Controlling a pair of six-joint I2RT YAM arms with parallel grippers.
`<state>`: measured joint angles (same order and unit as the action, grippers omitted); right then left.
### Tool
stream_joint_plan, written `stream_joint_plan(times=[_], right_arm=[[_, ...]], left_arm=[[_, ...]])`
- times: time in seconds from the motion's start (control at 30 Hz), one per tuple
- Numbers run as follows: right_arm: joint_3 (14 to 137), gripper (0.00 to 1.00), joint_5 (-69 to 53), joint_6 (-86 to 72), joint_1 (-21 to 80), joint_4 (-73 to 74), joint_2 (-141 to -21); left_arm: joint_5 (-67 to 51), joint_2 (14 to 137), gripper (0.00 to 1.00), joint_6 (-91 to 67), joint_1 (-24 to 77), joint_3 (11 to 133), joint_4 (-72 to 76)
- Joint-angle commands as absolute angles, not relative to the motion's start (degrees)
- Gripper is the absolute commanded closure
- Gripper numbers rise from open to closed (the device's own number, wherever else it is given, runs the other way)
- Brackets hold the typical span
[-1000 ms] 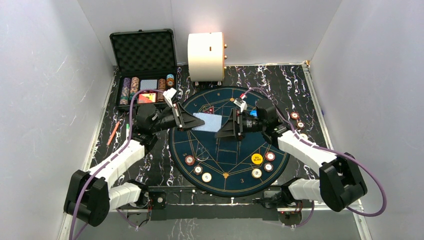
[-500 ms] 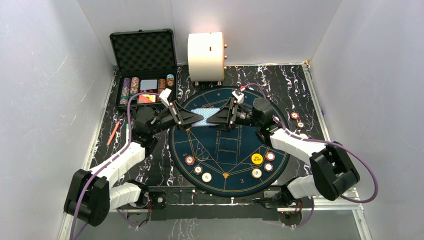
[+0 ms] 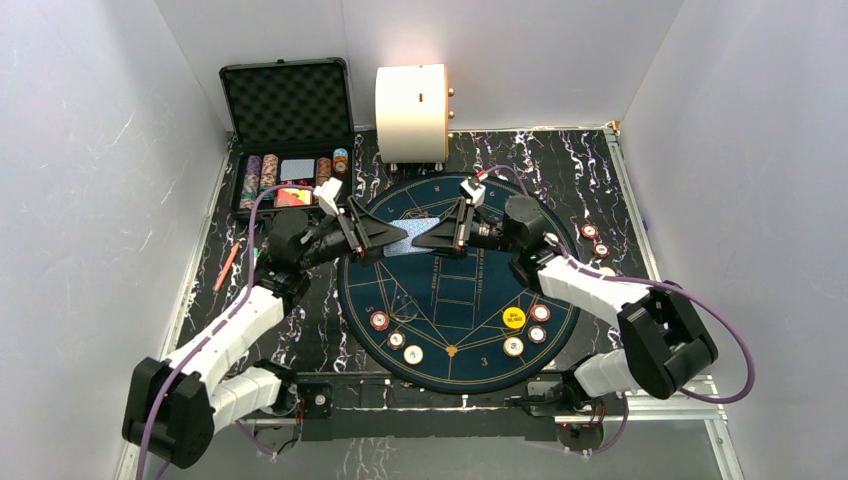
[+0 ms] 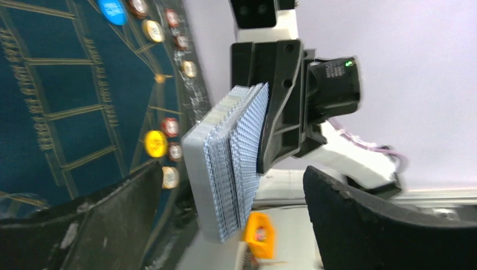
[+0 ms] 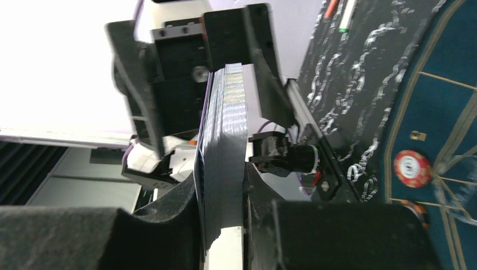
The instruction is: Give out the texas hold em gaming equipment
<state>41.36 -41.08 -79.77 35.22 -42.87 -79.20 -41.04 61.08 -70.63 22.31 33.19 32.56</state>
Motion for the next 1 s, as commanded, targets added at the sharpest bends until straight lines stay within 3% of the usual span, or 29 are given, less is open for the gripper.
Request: stream_joint_plan(times=[0.0, 0.1, 0.2, 0.27, 0.33, 0.5, 0.97], right_arm=[[43.42, 1.0, -44.63, -72.05, 29.51, -33.67, -75.08], [45.86, 1.0, -53.18, -64.62, 24.72, -23.01, -77.37], [51.51, 1.0, -61.24, -49.47, 22.56, -4.8, -82.08], [56.76, 1.0, -62.21, -38.03, 22.66, 9.78, -85.09], [59.94, 1.0, -62.79, -31.69, 22.89, 17.75, -87.1], [60.8, 1.0, -64.91, -29.93, 23.8, 19.3, -88.24], [62.14, 1.0, -65.41, -31.01, 28.42, 18.13, -88.99]], left_arm=[[-33.04, 55.36, 0.02, -46.29, 22.46, 44.84, -2.79], [-22.83, 55.43, 0.02, -32.67, 22.4, 53.13, -21.01], [-19.14, 56.91, 0.03, -21.26, 22.6, 58.49, -29.36], [-19.26, 60.92, 0.19, -13.4, 25.35, 62.35, -34.18], [-13.79, 64.98, 0.19, -7.77, 33.01, 65.16, -37.09], [-9.62, 68.99, 0.02, 0.39, 44.48, 66.87, -34.52], [-15.94, 81.84, 0.02, 7.04, 49.17, 74.93, -35.27]])
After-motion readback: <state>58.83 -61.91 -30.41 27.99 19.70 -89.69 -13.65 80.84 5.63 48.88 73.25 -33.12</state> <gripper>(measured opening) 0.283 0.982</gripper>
